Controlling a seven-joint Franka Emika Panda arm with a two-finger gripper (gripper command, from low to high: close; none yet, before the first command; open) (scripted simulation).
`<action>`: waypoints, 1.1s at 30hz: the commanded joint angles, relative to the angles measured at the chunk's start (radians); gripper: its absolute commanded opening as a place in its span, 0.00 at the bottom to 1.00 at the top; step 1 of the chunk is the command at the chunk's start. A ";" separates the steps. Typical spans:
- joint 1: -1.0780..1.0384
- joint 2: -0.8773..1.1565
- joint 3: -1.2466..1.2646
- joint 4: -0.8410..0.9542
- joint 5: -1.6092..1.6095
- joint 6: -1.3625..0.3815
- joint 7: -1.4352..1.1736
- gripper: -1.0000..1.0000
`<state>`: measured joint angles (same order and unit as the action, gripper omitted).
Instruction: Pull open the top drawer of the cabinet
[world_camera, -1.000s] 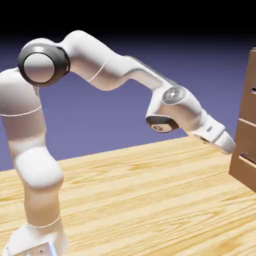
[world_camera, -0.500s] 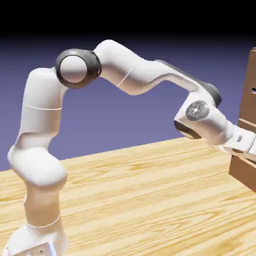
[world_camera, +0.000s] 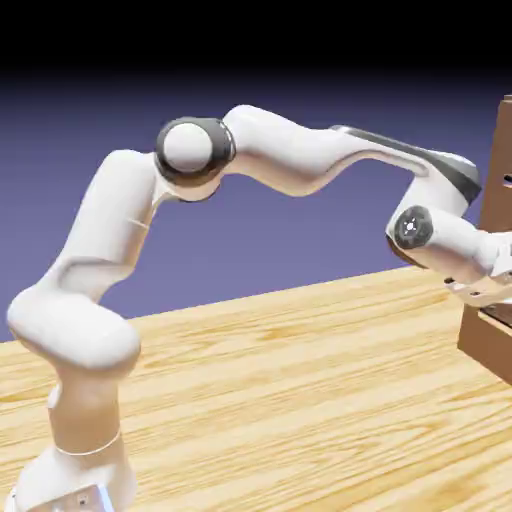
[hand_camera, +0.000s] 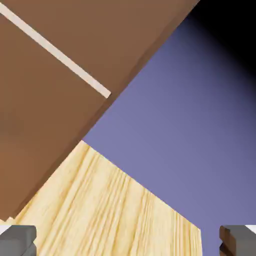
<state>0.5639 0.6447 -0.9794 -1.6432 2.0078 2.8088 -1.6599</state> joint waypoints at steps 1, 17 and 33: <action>0.010 0.022 -0.018 0.021 0.036 -0.004 -0.044 0.50; 0.170 0.374 -0.302 0.359 0.618 -0.070 -0.739 0.50; -0.056 0.618 -0.370 0.833 0.563 0.048 -0.490 0.00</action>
<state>0.5078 1.2630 -1.3499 -0.8099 2.5706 2.8565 -2.1496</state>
